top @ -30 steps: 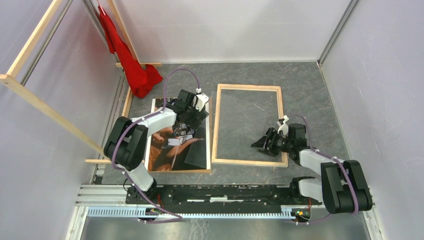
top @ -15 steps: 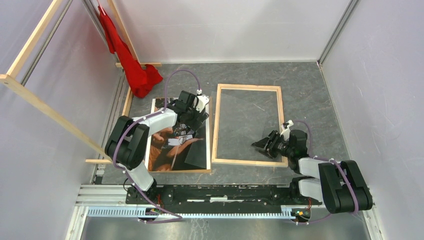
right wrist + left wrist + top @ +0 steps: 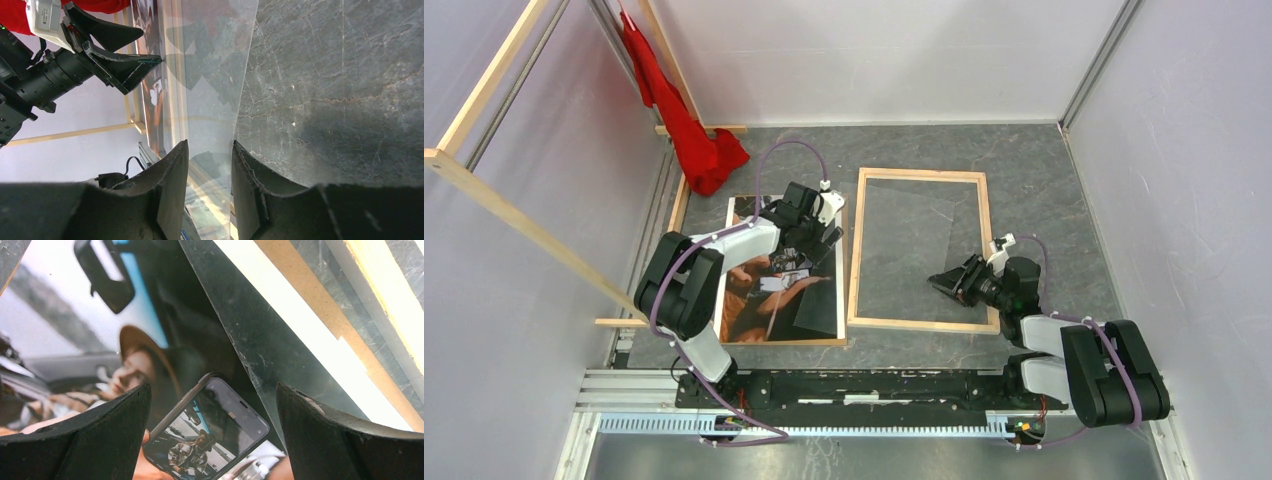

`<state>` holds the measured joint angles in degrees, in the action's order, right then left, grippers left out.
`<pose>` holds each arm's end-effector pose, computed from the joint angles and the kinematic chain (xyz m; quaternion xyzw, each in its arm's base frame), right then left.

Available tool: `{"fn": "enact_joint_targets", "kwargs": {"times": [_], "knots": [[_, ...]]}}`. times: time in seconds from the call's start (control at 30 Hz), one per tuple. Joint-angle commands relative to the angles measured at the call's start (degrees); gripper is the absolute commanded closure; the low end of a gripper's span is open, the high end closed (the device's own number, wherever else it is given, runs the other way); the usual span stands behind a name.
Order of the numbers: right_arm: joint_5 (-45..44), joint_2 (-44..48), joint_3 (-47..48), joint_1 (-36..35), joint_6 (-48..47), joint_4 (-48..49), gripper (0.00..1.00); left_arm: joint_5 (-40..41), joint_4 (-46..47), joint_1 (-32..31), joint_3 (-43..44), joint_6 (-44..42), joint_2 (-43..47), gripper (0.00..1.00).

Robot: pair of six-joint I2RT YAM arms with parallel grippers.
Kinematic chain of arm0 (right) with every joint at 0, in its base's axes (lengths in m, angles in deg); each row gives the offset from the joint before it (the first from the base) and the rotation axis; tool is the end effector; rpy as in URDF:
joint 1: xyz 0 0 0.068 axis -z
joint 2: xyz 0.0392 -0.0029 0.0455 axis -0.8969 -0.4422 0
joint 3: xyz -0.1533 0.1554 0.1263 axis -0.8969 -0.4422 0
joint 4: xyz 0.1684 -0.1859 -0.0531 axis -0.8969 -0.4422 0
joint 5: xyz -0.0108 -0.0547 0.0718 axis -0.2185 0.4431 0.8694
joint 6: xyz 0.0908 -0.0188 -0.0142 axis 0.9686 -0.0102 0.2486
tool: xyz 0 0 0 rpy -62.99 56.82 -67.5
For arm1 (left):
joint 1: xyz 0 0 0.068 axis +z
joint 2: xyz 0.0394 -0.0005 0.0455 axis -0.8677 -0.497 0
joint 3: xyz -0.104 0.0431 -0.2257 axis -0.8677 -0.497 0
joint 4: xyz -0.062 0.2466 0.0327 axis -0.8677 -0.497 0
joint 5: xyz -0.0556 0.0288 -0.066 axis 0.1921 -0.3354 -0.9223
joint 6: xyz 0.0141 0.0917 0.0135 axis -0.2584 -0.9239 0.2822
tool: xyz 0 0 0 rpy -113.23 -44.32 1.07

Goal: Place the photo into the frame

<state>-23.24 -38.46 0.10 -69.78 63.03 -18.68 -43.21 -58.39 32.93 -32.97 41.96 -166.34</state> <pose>0.2119 0.0731 0.0846 0.2159 0.7990 0.4909 0.2719 0.3240 -0.1672 0.1122 0.3617 0.8824 -0.0270 0.2998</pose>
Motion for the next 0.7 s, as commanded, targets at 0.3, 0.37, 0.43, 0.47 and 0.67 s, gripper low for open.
{"fn": "enact_joint_targets", "kwargs": {"times": [0.3,0.37,0.43,0.47,0.67], "knots": [[0.4,-6.3,4.4,-3.0,3.6,10.6,0.57,-0.1,0.6,-1.1,0.4,-3.5,-0.6,0.0],[0.3,-7.5,4.8,-3.5,3.9,11.5,0.59,-0.1,0.5,-1.0,0.4,-3.6,-0.6,0.0],[0.5,-8.4,5.3,-3.9,3.6,11.6,0.61,-0.1,0.3,-1.0,0.4,-3.8,-0.6,0.0],[0.5,-8.8,5.7,-3.9,3.4,11.2,0.64,-0.1,0.3,-1.0,0.4,-4.0,-0.6,0.0],[1.9,-9.5,8.7,-3.9,1.3,8.8,0.98,-0.1,-0.7,-1.1,1.1,-4.4,-0.4,0.0]]}}
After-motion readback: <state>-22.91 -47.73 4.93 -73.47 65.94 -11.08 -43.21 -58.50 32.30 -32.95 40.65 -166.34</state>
